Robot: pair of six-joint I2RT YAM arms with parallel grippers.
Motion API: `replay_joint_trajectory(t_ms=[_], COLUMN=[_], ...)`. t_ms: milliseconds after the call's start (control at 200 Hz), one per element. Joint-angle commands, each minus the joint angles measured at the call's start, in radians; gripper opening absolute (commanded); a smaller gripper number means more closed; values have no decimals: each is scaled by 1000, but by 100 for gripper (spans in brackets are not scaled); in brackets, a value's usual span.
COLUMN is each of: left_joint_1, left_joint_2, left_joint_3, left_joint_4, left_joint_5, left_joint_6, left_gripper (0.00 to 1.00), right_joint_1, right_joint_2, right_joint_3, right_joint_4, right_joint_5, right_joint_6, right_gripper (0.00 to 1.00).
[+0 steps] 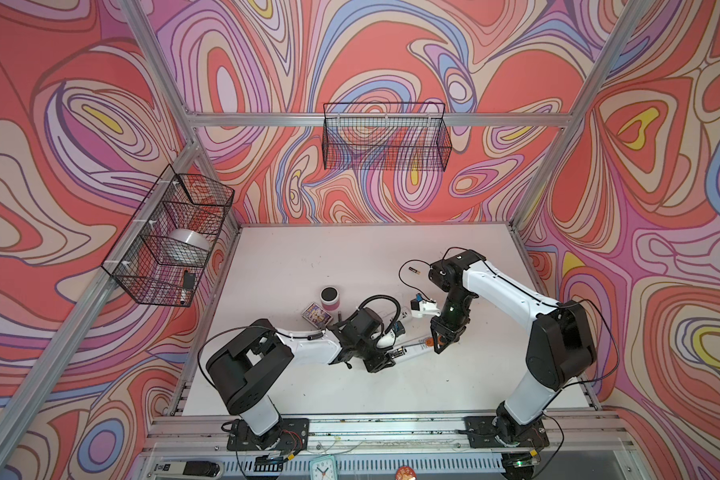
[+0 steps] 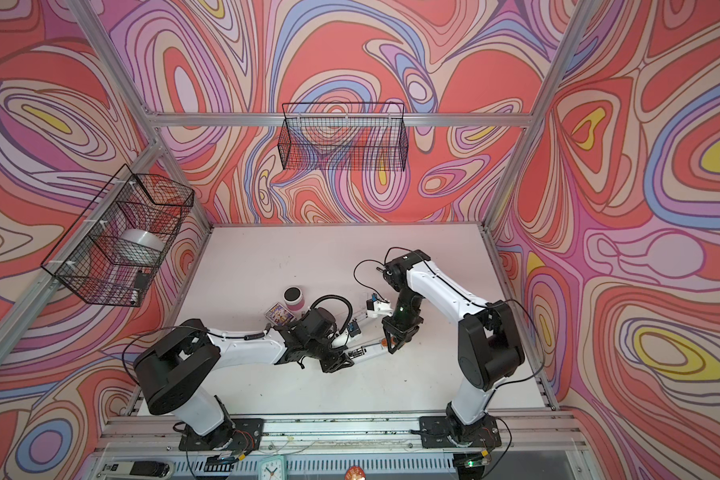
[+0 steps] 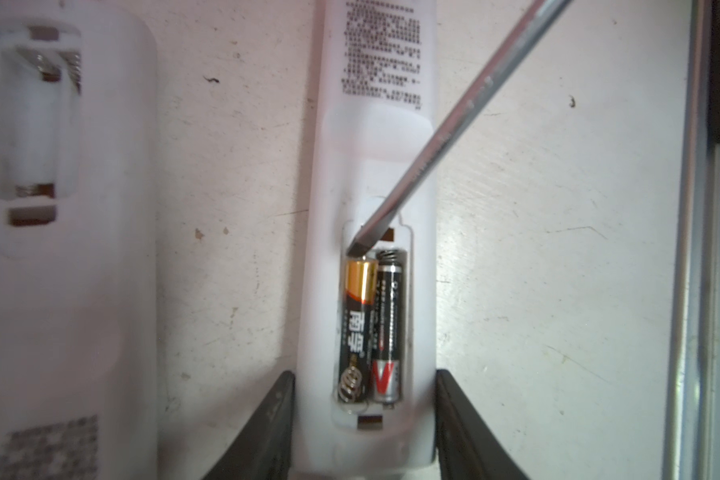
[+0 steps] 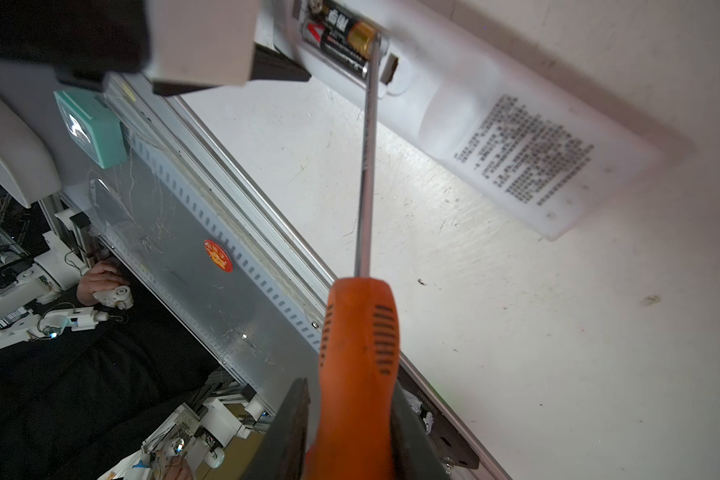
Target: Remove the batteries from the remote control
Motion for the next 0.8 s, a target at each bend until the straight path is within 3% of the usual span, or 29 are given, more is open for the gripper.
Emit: replay_joint_trajectory(t_ms=[0, 100, 265, 501, 796], left_joint_1=[4, 5, 5, 5, 6], left_joint_2=[52, 51, 58, 70, 81], left_joint_3=[-35, -37, -30, -17, -9], left_joint_4=[-111, -111, -116, -125, -133], left_joint_5=[-62, -59, -59, -54, -44], left_joint_6=[-24, -25, -24, -21, -18], left_gripper=[32, 32, 32, 31, 30], right_joint_1=[-3, -41, -45, -46, 26], right_joint_2=[-19, -5, 7, -23, -34], right_joint_3=[55, 77, 77, 12, -57], right_joint_4=[39, 60, 57, 33, 14], right_joint_5=[-138, -166, -60, -16, -18], right_joint_6=[-34, 4, 27, 6, -11], right_gripper=[0, 0, 0, 0, 0])
